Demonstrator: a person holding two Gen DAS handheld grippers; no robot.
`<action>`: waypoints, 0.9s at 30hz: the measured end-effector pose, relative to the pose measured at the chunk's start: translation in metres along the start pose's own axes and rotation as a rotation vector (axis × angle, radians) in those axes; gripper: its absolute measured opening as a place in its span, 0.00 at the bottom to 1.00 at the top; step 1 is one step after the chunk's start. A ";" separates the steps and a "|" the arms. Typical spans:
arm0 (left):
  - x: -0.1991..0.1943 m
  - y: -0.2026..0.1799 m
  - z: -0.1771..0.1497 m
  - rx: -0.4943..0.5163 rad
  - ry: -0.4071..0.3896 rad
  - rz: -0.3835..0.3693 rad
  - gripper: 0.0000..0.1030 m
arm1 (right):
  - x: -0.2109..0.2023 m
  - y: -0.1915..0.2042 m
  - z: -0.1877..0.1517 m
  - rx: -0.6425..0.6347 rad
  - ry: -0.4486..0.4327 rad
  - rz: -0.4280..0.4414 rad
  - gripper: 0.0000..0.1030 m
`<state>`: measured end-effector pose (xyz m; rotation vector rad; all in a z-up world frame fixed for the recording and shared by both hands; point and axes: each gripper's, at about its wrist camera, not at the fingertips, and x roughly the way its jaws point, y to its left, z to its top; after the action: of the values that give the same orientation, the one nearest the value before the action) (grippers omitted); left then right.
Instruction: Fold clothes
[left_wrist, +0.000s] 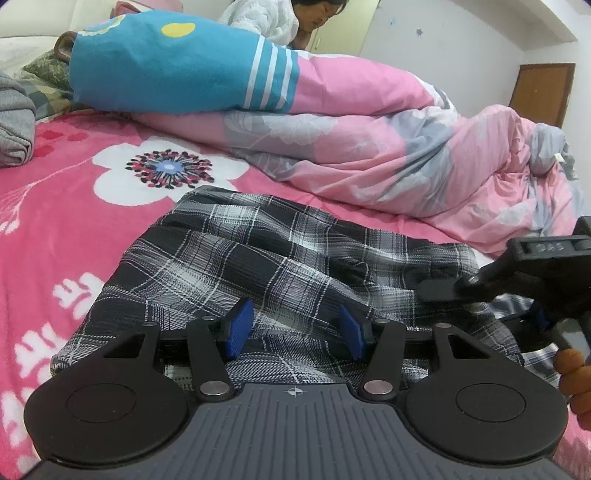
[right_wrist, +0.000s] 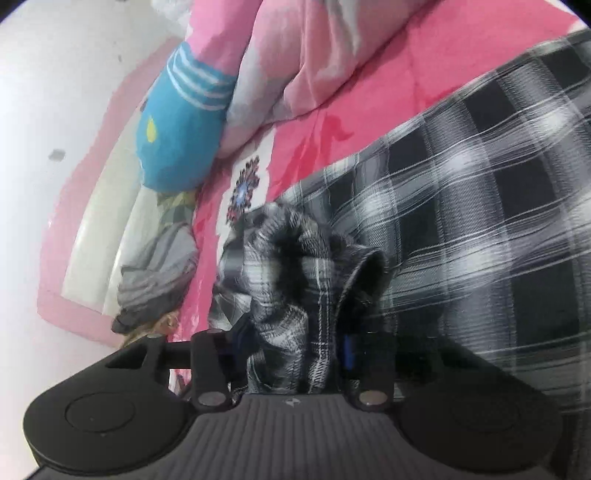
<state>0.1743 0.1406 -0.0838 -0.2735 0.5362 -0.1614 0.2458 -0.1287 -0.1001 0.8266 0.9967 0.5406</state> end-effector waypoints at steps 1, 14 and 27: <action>0.000 0.000 0.000 0.000 0.001 0.000 0.50 | 0.003 0.002 -0.001 -0.012 0.000 -0.021 0.45; -0.020 0.003 0.007 -0.041 -0.074 -0.107 0.50 | -0.020 0.035 -0.003 -0.142 -0.107 -0.134 0.19; -0.028 0.005 0.016 -0.093 -0.135 -0.166 0.50 | -0.075 0.037 0.014 -0.213 -0.189 -0.307 0.19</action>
<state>0.1590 0.1546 -0.0585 -0.4166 0.3869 -0.2776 0.2227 -0.1667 -0.0277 0.5123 0.8546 0.2922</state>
